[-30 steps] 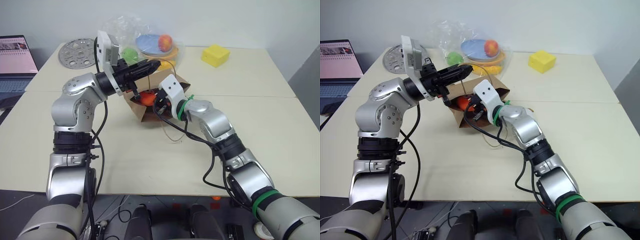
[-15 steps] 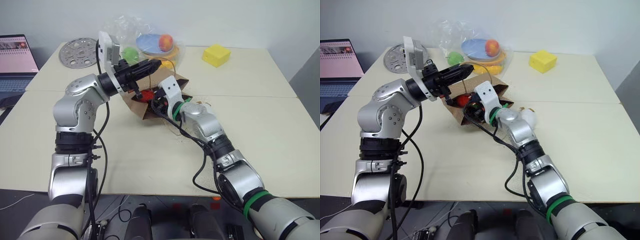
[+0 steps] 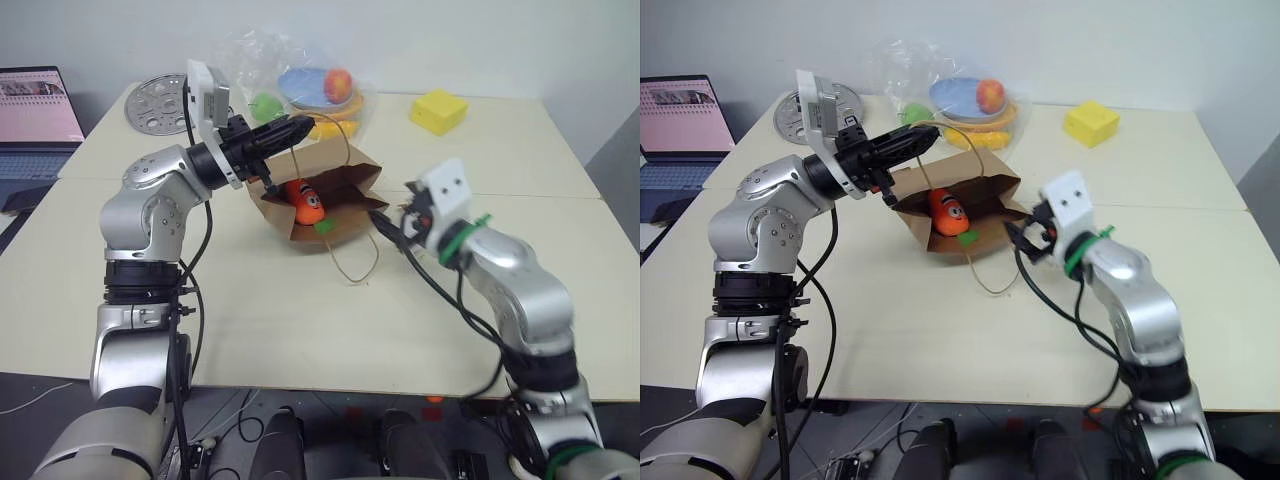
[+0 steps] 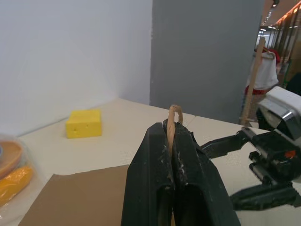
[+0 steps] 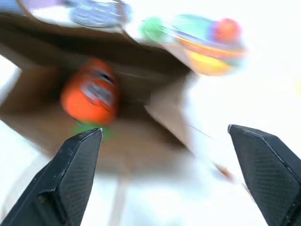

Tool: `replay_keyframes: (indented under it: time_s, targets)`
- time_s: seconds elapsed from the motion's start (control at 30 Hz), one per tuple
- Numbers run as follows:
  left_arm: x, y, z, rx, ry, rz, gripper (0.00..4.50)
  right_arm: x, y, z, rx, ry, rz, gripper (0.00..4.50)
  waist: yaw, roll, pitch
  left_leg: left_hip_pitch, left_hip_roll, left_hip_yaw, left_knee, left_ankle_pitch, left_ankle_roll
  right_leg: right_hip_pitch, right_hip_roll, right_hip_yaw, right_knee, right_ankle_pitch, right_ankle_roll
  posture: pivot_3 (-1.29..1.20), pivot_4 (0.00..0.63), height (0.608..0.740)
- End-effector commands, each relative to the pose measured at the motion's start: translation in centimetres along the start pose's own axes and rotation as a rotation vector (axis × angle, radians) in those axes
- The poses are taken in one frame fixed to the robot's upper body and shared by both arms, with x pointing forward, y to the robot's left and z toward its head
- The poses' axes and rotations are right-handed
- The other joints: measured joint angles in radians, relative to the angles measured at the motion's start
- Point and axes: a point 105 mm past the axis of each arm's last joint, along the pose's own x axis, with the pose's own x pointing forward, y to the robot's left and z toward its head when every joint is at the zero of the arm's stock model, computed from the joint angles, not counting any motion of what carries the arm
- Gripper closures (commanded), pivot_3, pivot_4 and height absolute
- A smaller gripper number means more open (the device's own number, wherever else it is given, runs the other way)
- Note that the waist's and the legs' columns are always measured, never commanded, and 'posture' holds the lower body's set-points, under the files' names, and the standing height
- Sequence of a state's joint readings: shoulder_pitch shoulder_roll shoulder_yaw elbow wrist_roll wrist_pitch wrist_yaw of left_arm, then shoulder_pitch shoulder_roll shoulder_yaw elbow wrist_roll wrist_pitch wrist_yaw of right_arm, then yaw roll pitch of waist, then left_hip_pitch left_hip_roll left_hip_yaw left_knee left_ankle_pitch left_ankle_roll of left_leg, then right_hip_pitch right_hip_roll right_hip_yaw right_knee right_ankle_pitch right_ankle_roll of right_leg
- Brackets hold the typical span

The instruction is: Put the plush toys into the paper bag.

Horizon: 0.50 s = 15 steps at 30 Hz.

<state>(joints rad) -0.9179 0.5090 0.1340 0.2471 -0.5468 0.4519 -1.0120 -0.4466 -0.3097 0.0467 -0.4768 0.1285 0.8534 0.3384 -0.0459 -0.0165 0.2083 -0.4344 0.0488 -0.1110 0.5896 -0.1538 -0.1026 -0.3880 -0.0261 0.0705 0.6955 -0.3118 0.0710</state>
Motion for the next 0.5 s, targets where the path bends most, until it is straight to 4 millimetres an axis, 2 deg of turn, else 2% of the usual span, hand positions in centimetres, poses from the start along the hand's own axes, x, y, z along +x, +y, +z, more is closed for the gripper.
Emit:
replay_keyframes:
  time_s: [0.03, 0.13, 0.23, 0.4, 0.5]
  targets:
    - [0.0, -0.1, 1.4, 0.051, -0.026, -0.011, 4.5, -1.0, -1.1, -1.6, 0.012, 0.029, -0.15, 0.02, -0.009, 0.0, 0.0, 0.0, 0.0, 0.0, 0.0, 0.0, 0.0, 0.0, 0.0, 0.0, 0.0, 0.0, 0.0, 0.0, 0.15, 0.74]
    - [0.1, 0.0, 1.3, 0.052, -0.023, -0.014, 4.5, -0.1, -0.6, -3.3, 0.068, 0.065, -0.167, 0.02, -0.019, 0.0, 0.0, 0.001, 0.0, 0.001, 0.001, 0.0, 0.0, 0.0, 0.0, 0.001, 0.001, 0.0, 0.0, 0.0, 0.15, 0.74]
    - [0.3, -0.2, 1.2, 0.059, -0.018, -0.029, 4.5, 1.2, -0.3, -3.8, 0.1, 0.064, -0.2, 0.02, -0.021, 0.0, 0.0, 0.001, 0.0, 0.001, 0.002, 0.001, 0.0, 0.0, 0.0, 0.001, 0.001, 0.0, 0.0, 0.0, 0.15, 0.74]
    - [0.2, -0.2, 1.4, 0.063, -0.018, -0.03, 4.5, 1.9, -0.5, -4.4, 0.163, 0.058, -0.247, 0.02, -0.015, 0.0, 0.0, 0.001, 0.0, 0.001, 0.002, 0.001, 0.001, 0.001, 0.0, 0.001, 0.001, 0.0, 0.0, 0.0, 0.15, 0.74]
    - [0.2, -0.3, 1.4, 0.063, -0.016, -0.031, 4.5, 2.4, -0.6, -5.4, 0.117, 0.097, -0.272, 0.02, -0.011, 0.0, 0.0, 0.001, 0.0, 0.0, 0.001, 0.001, 0.001, 0.0, 0.0, 0.0, 0.001, 0.0, 0.0, 0.0, 0.15, 0.74]
